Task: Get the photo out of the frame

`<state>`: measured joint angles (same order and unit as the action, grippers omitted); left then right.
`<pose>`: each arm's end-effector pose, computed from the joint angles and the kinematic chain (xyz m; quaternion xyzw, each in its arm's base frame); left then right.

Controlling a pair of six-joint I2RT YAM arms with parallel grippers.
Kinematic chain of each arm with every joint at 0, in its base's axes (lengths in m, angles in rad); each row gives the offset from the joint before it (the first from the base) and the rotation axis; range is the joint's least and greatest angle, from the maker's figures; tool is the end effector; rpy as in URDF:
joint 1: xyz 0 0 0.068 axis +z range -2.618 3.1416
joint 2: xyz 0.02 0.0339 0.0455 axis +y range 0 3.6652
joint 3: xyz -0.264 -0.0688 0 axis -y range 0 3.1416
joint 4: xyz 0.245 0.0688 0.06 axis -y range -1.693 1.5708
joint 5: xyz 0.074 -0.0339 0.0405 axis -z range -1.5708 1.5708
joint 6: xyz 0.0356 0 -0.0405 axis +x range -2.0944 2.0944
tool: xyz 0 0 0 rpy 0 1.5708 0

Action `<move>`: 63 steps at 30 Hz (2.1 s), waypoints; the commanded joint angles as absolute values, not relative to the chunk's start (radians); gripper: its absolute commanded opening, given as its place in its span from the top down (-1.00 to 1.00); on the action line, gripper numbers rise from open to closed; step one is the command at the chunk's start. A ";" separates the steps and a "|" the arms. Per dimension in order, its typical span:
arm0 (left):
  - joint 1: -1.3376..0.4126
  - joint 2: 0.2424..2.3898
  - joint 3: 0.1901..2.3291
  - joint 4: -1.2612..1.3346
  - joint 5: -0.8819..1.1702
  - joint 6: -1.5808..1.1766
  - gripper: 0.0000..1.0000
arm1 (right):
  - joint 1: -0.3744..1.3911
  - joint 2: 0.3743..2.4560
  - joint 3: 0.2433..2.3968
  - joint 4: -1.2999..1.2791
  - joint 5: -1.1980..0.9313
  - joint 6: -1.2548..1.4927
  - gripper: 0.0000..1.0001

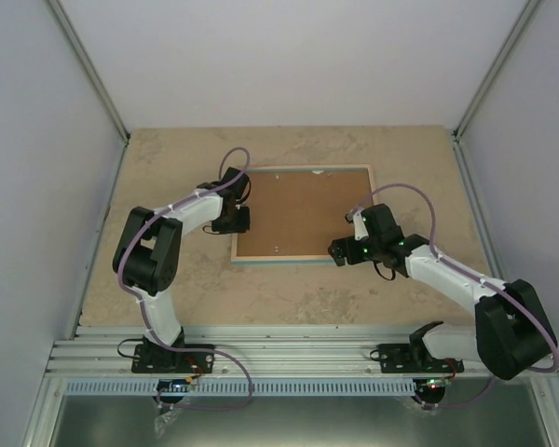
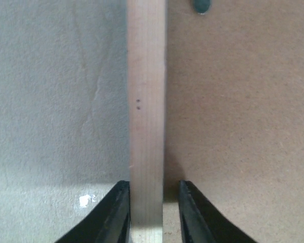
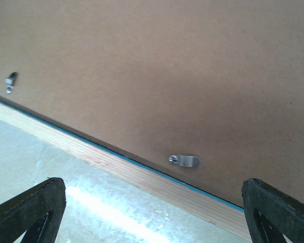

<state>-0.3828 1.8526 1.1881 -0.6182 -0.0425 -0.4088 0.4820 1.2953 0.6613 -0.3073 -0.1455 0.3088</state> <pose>0.3293 -0.1310 0.1582 -0.0159 0.9893 -0.0359 0.1405 0.2151 0.1183 0.1825 -0.1044 0.9429 0.1827 0.2583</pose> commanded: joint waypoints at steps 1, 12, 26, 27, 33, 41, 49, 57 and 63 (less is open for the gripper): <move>-0.383 1.877 1.206 -0.645 -0.066 -0.394 0.49 | 0.531 1.259 0.656 -0.271 -0.103 0.256 -0.90; -0.383 1.825 1.206 -0.640 -0.066 -0.370 0.93 | 0.729 1.323 0.730 -0.302 0.059 0.164 -0.89; -0.383 1.618 1.259 -0.737 -0.114 -0.369 1.00 | 1.117 1.502 0.847 -0.352 0.578 0.008 -0.90; -0.383 1.608 1.263 -0.743 -0.109 -0.371 1.00 | 1.138 1.525 0.849 -0.333 0.633 -0.027 -0.90; -0.383 1.550 1.271 -0.764 -0.066 -0.393 1.00 | 1.200 1.649 0.845 -0.212 0.873 -0.143 -0.71; -0.383 1.529 1.283 -0.777 -0.017 -0.402 1.00 | 1.242 1.743 0.794 0.103 1.015 -0.353 -0.50; -0.383 1.521 1.286 -0.795 0.000 -0.400 1.00 | 1.241 1.833 0.688 0.580 1.088 -0.681 -0.38; -0.383 1.529 1.312 -0.815 -0.027 -0.400 1.00 | 1.232 1.877 0.663 0.757 1.084 -0.800 -0.11; -0.383 1.543 1.337 -0.825 -0.054 -0.400 1.00 | 1.232 1.839 0.645 0.846 1.082 -0.881 0.48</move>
<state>-0.3824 1.5707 1.2770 -0.8555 -0.0677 -0.3931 1.2335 1.8633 0.6548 0.7258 1.0603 -0.8185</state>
